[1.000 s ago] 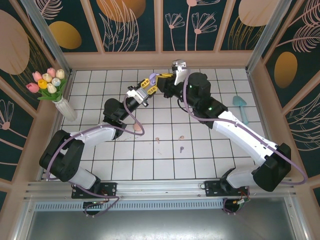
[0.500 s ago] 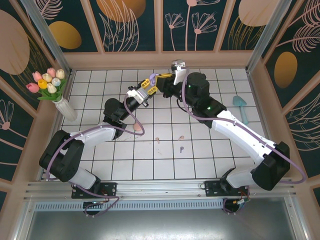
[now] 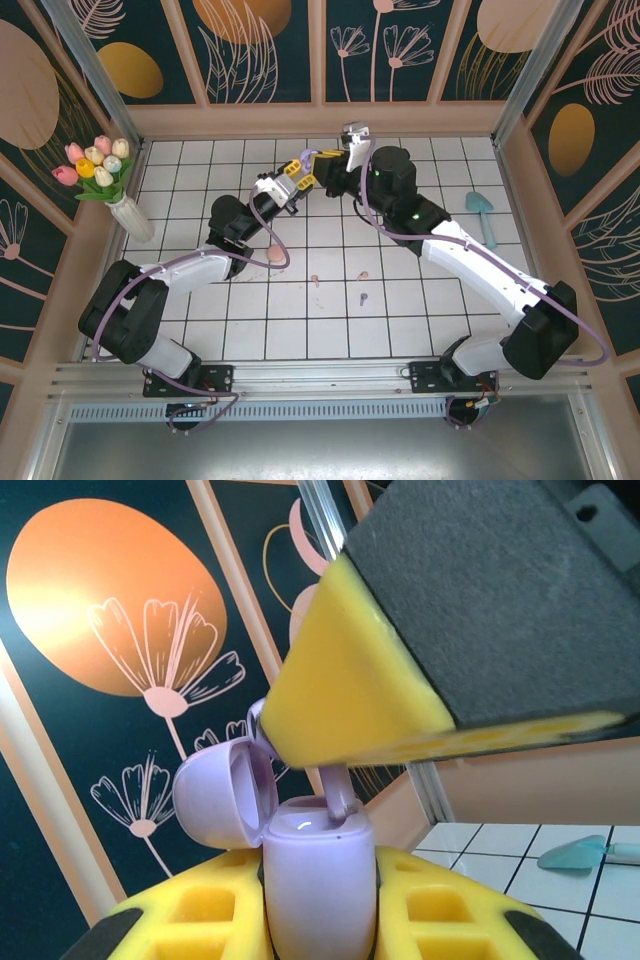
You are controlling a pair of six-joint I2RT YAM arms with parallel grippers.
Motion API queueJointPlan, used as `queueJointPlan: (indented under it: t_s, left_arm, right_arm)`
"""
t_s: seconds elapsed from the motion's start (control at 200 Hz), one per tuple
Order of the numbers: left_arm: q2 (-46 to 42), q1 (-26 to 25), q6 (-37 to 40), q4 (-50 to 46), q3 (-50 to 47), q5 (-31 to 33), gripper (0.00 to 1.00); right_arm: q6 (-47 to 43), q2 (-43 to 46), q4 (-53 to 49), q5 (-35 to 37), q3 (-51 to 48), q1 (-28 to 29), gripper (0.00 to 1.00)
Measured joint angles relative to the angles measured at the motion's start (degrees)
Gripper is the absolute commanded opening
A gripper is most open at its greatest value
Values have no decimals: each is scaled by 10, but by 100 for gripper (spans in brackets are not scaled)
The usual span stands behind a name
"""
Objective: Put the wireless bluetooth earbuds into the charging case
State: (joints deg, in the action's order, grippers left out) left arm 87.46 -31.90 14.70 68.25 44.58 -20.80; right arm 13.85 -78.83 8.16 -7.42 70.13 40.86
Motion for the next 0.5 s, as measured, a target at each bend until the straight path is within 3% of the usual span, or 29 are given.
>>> queueJointPlan:
  t_s: [0.5]
  left_arm:
    - [0, 0, -22, -12, 1, -9, 0]
  right_arm:
    - [-52, 0, -9, 16, -2, 9, 16]
